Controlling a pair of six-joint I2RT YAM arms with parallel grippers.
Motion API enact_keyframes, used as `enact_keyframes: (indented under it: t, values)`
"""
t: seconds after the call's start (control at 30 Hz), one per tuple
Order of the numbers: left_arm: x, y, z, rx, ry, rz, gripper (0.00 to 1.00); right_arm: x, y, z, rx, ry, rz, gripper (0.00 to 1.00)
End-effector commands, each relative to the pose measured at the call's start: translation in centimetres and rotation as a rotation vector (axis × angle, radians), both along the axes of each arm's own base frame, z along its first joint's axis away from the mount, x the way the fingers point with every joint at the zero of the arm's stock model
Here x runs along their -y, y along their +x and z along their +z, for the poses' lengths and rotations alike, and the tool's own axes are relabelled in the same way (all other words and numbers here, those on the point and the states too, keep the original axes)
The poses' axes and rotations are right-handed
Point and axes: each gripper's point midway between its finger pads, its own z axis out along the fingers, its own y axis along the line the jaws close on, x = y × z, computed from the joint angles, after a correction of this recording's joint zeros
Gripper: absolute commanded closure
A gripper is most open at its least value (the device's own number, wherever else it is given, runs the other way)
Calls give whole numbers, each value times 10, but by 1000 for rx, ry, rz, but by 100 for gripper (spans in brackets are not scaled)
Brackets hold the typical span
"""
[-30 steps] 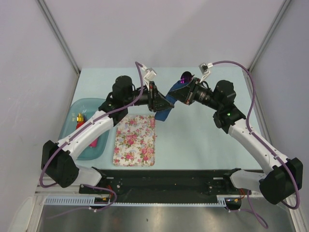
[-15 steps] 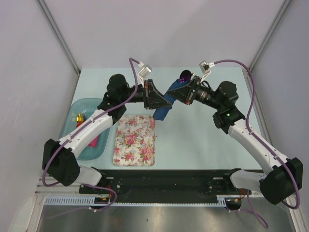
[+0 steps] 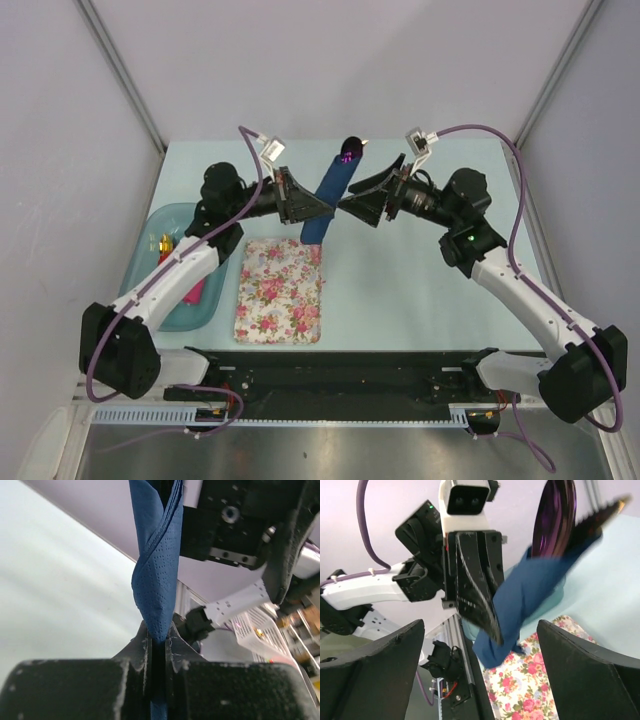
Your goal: Place the utensils on the paper napkin and roll it up
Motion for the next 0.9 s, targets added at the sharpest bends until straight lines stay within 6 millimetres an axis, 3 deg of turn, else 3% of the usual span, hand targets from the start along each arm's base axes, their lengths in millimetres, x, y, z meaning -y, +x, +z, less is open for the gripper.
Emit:
enact_keyframes:
  t: [0.0, 0.13, 0.23, 0.53, 0.6, 0.87]
  values:
    - [-29, 9, 22, 60, -39, 124, 100, 6, -2, 14, 63, -23, -26, 0]
    - [-58, 13, 2, 6, 9, 192, 100, 11, -2, -5, 36, -75, -54, 0]
    - [-94, 19, -19, -44, 66, 277, 100, 13, 1, -21, 15, -116, -69, 0]
    - [-187, 12, -85, -248, 195, 397, 100, 14, 6, -43, 2, -169, -78, 0]
    - [-197, 4, -93, -327, 208, 388, 100, 13, 7, -48, 0, -176, -76, 0]
    - [-263, 10, -146, -474, 295, 479, 100, 10, 9, -59, -23, -190, -73, 0]
